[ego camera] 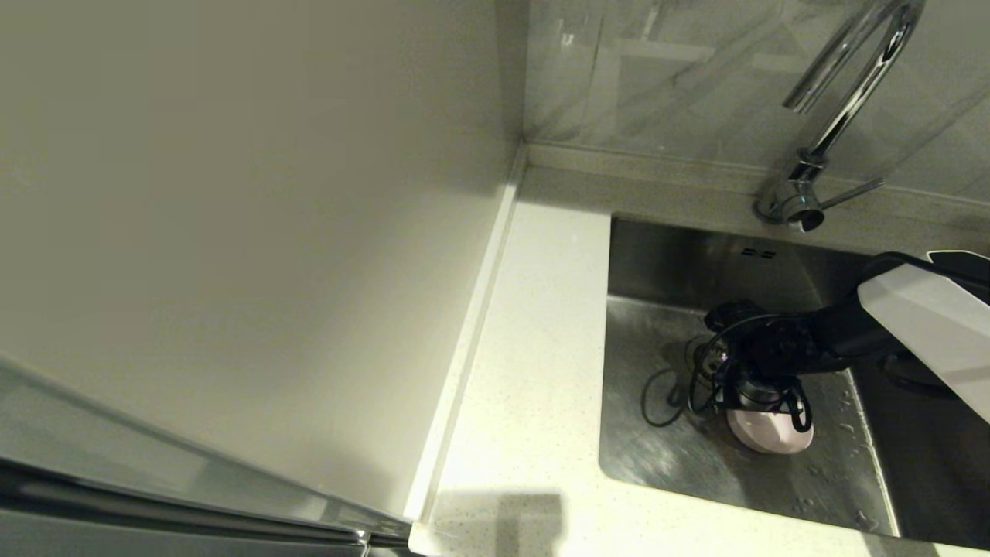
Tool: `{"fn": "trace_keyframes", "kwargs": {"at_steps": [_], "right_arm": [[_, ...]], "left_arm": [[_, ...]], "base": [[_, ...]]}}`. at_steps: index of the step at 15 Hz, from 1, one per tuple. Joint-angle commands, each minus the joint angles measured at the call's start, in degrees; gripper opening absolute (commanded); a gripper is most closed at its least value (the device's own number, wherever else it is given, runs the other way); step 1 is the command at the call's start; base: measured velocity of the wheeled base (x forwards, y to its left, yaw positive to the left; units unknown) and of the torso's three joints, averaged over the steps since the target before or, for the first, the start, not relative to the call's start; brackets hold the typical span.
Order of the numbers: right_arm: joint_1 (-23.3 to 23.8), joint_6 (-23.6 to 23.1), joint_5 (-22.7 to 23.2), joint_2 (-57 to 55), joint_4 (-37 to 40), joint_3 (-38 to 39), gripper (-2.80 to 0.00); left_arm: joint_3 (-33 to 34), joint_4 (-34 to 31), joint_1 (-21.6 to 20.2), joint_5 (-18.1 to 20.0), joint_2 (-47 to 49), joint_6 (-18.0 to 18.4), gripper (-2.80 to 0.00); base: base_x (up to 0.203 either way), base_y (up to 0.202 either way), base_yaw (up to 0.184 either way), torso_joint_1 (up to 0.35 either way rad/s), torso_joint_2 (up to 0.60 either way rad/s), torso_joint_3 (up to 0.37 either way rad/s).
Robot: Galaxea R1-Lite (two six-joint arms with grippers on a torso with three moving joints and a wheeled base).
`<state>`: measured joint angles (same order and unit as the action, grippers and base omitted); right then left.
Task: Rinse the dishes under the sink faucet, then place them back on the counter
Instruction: Put a bowl back to the table from the sink
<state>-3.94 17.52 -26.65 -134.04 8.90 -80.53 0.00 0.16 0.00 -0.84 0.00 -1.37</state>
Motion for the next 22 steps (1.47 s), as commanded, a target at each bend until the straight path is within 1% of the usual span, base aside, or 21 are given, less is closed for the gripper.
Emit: {"fn": "trace_keyframes", "kwargs": {"at_steps": [1,6,9,12,15,16,18,20,21,22], "right_arm": [[0.2,0.1,-0.2,-0.2,0.1,-0.1,-2.80],[0.6,0.1,-0.2,-0.4,0.1,0.0,-2.80],[1.3,0.5,-3.0,1.2,0.0,0.0,-2.80],[1.7,0.6,-5.1,8.2,0.0,2.2,-2.80],[1.6,-0.5,-8.1,21.5,0.0,7.3,-2.80],[1.6,-1.7,-9.2,26.1,0.0,9.3,-2.80],[1.8,-5.7,-10.3,35.7,0.0,13.6,-2.80],[3.3,-10.9,-9.9,44.6,0.0,18.0,-2.80],[5.1,-14.0,-8.7,48.2,0.1,19.7,-2.80],[8.8,-18.1,-6.5,51.2,0.2,21.4,-2.80]], "left_arm": [[0.0,0.0,0.0,0.0,-0.2,0.0,-2.80],[0.0,0.0,0.0,0.0,-0.2,0.0,-2.80],[0.0,0.0,0.0,0.0,-0.2,0.0,-2.80],[0.0,0.0,0.1,0.0,-0.2,0.0,-2.80],[0.0,0.0,0.0,0.0,-0.2,0.0,-2.80],[0.0,0.0,0.0,0.0,-0.2,0.0,-2.80],[0.0,0.0,0.1,0.0,-0.2,0.0,-2.80],[0.0,0.0,0.0,0.0,-0.2,0.0,-2.80],[0.0,0.0,0.0,0.0,-0.2,0.0,-2.80],[0.0,0.0,0.0,0.0,-0.3,0.0,-2.80]], "base": [[0.000,0.000,0.000,0.000,0.00,0.000],[0.000,0.000,0.000,0.000,0.00,0.000],[0.000,0.000,0.000,0.000,0.00,0.000],[0.000,0.000,0.000,0.000,0.00,0.000],[0.000,0.000,0.000,0.000,0.00,0.000],[0.000,0.000,0.000,0.000,0.00,0.000],[0.000,0.000,0.000,0.000,0.00,0.000],[0.000,0.000,0.000,0.000,0.00,0.000],[0.000,0.000,0.000,0.000,0.00,0.000],[0.000,0.000,0.000,0.000,0.00,0.000]]}}
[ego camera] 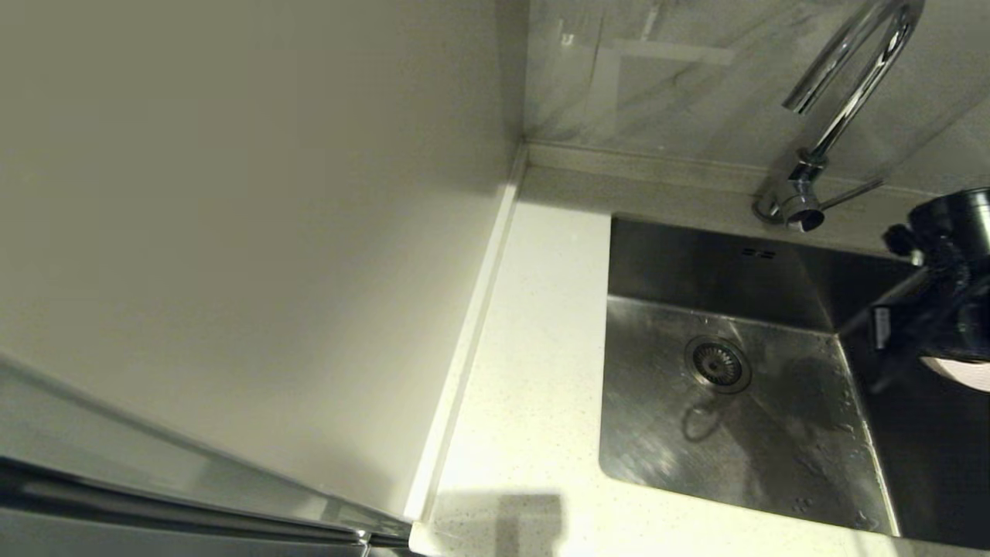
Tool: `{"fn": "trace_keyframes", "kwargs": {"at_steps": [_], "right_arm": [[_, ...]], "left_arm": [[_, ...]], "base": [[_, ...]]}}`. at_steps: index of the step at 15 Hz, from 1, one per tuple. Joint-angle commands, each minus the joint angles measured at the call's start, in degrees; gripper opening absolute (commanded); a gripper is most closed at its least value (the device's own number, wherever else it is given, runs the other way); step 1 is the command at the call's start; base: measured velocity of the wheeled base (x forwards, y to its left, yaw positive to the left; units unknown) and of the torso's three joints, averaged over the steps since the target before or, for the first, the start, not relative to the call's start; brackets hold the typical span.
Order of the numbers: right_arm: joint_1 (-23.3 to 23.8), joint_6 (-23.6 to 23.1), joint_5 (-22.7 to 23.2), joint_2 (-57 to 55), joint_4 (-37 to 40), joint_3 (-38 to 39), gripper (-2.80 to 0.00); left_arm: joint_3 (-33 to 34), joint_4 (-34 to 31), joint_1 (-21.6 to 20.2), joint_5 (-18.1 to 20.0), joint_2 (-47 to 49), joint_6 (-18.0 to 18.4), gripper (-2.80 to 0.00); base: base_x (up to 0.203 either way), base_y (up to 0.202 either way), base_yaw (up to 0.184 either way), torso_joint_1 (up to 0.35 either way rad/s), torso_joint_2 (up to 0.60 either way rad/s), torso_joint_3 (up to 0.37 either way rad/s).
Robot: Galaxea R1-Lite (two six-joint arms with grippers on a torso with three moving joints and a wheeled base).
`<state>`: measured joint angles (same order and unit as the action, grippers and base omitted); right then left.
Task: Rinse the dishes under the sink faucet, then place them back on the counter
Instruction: Put a bowl back to the table from the sink
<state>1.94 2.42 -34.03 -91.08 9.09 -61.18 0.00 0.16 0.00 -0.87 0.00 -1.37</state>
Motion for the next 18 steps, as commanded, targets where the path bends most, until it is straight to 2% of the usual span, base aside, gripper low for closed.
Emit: {"fn": "trace_keyframes", "kwargs": {"at_steps": [1,5,7,13,18], "right_arm": [[7.2,-6.5,3.7,10.3,0.2,3.7,-2.80],[23.3,-15.0,13.9,12.0,0.3,7.0,-2.80],[28.5,-16.8,17.1,8.9,0.0,7.0,-2.80],[32.8,-17.0,17.4,3.8,-0.2,8.3,-2.80],[34.9,-17.1,17.3,-1.0,-4.9,8.7,-2.80]], "left_arm": [[0.0,0.0,0.0,0.0,-0.2,0.0,-2.80],[0.0,0.0,0.0,0.0,-0.2,0.0,-2.80],[0.0,0.0,0.0,0.0,-0.2,0.0,-2.80],[0.0,0.0,0.0,0.0,-0.2,0.0,-2.80],[0.0,0.0,0.0,0.0,-0.2,0.0,-2.80]], "base": [[0.000,0.000,0.000,0.000,0.00,0.000],[0.000,0.000,0.000,0.000,0.00,0.000],[0.000,0.000,0.000,0.000,0.00,0.000],[0.000,0.000,0.000,0.000,0.00,0.000],[0.000,0.000,0.000,0.000,0.00,0.000]]}}
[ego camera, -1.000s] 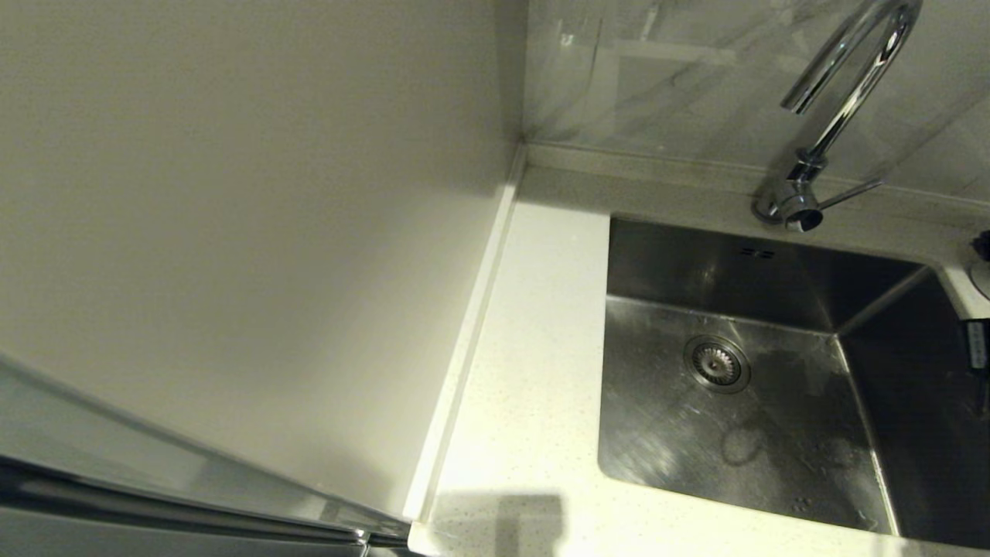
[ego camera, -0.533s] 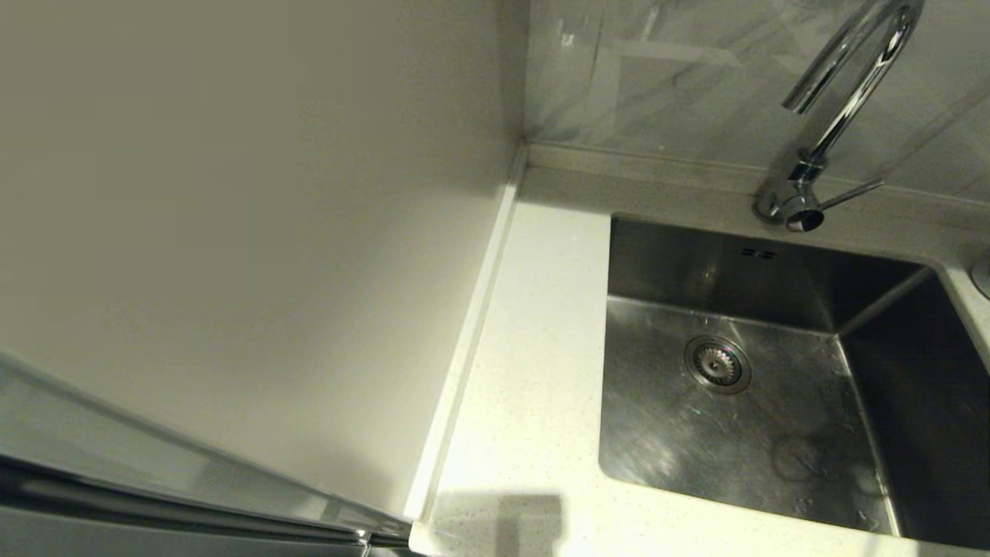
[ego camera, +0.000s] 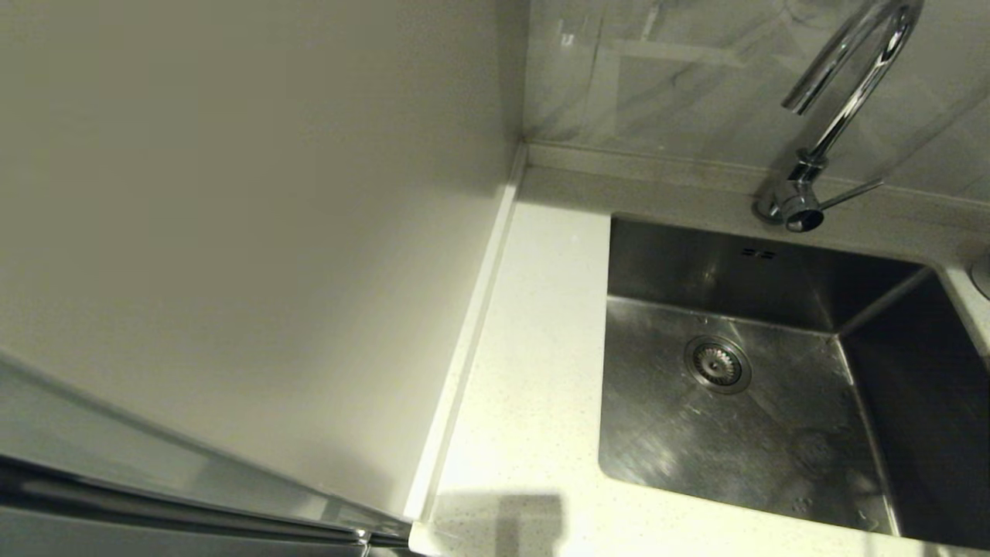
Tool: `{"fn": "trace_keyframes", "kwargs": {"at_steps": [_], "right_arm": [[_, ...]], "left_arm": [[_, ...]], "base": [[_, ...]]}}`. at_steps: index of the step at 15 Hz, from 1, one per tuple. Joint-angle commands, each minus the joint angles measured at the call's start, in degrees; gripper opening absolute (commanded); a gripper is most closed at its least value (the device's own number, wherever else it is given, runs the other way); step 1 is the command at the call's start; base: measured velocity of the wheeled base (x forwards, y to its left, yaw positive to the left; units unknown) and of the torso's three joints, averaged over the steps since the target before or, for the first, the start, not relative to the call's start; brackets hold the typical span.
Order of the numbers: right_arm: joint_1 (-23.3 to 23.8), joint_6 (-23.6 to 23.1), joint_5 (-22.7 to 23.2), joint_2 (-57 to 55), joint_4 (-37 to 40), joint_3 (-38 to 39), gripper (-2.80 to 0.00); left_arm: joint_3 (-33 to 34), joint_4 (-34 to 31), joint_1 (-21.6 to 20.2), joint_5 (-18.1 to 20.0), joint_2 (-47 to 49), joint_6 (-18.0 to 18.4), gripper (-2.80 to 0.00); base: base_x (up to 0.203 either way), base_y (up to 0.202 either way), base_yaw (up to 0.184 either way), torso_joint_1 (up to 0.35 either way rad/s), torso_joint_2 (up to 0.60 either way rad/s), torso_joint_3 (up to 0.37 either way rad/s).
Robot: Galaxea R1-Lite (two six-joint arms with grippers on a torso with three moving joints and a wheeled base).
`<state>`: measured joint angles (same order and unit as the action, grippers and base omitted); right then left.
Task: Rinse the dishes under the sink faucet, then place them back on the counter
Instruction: Put a bowl back to the table from the sink
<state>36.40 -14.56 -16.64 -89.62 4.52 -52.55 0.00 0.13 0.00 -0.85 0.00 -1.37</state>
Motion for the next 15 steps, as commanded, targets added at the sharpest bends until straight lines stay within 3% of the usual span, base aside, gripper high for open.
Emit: {"fn": "trace_keyframes", "kwargs": {"at_steps": [1,11,12,15], "right_arm": [[1.3,-0.2,-0.2,-3.5,-1.4,0.1,-2.80],[3.7,-1.0,-0.1,-5.0,-3.2,2.5,-2.80],[3.7,-1.0,-0.1,-5.1,-3.2,2.3,0.00],[3.7,-0.7,-0.1,-4.7,-5.6,3.0,0.00]], "left_arm": [[0.0,0.0,0.0,0.0,-0.2,0.0,-2.80],[0.0,0.0,0.1,0.0,-0.2,0.0,-2.80],[0.0,0.0,0.0,0.0,-0.2,0.0,-2.80],[0.0,0.0,0.0,0.0,-0.2,0.0,-2.80]], "base": [[0.000,0.000,0.000,0.000,0.00,0.000],[0.000,0.000,0.000,0.000,0.00,0.000],[0.000,0.000,0.000,0.000,0.00,0.000],[0.000,0.000,0.000,0.000,0.00,0.000]]}}
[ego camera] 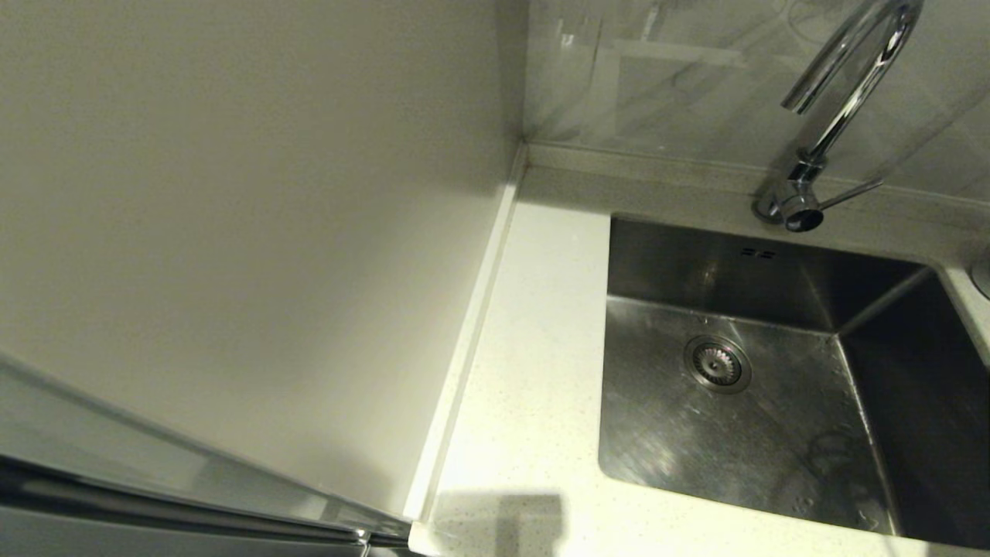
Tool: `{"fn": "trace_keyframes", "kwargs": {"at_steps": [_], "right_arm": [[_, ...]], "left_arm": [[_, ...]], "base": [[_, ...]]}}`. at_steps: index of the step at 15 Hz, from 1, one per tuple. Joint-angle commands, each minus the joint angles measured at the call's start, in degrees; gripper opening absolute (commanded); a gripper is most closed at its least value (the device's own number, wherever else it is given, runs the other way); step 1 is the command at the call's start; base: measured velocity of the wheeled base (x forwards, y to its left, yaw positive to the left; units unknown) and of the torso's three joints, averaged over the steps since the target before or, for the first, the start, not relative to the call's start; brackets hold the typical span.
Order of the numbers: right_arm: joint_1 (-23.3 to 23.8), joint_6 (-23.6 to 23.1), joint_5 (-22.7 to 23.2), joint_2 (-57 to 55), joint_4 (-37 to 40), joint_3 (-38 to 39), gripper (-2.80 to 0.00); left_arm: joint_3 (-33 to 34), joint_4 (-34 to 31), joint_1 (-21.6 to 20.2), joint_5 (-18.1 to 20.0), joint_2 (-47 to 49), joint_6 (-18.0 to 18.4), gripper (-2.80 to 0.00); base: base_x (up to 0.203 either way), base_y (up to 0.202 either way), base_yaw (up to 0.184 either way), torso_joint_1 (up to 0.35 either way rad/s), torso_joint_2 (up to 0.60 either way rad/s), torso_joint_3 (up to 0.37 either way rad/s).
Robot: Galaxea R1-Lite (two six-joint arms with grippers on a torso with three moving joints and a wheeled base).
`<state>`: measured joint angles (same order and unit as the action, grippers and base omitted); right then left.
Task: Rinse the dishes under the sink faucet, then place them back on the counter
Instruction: Put a bowl back to the table from the sink
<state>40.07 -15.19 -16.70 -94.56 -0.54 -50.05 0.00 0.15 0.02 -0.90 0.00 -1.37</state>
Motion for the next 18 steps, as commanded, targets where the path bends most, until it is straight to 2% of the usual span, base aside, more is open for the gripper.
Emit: {"fn": "trace_keyframes", "kwargs": {"at_steps": [1,5,9,10,12,14,15,18], "right_arm": [[0.1,0.0,0.0,0.9,-1.8,1.2,0.00],[1.6,0.1,0.7,6.6,-4.4,1.4,0.00],[1.9,-0.3,7.1,18.3,-5.2,3.0,0.00],[0.6,-1.1,8.9,20.5,-5.2,4.1,0.00],[-7.2,-2.2,10.0,22.8,-5.3,5.3,0.00],[-15.2,-2.5,9.1,24.7,-5.6,4.1,0.00],[-19.2,-2.6,7.4,25.6,-5.7,3.0,-2.80],[-29.9,-2.8,3.0,30.9,-5.7,0.0,-2.80]], "left_arm": [[0.0,0.0,0.0,0.0,-0.2,0.0,-2.80],[0.0,0.0,0.0,0.0,-0.2,0.0,-2.80],[0.0,0.0,0.0,0.0,-0.2,0.0,-2.80],[0.0,0.0,0.0,0.0,-0.2,0.0,-2.80],[0.0,0.0,0.0,0.0,-0.2,0.0,-2.80],[0.0,0.0,0.0,0.0,-0.3,0.0,-2.80],[0.0,0.0,0.0,0.0,-0.3,0.0,-2.80],[0.0,0.0,0.0,0.0,-0.2,0.0,-2.80]], "base": [[0.000,0.000,0.000,0.000,0.00,0.000],[0.000,0.000,0.000,0.000,0.00,0.000],[0.000,0.000,0.000,0.000,0.00,0.000],[0.000,0.000,0.000,0.000,0.00,0.000],[0.000,0.000,0.000,0.000,0.00,0.000],[0.000,0.000,0.000,0.000,0.00,0.000],[0.000,0.000,0.000,0.000,0.00,0.000],[0.000,0.000,0.000,0.000,0.00,0.000]]}}
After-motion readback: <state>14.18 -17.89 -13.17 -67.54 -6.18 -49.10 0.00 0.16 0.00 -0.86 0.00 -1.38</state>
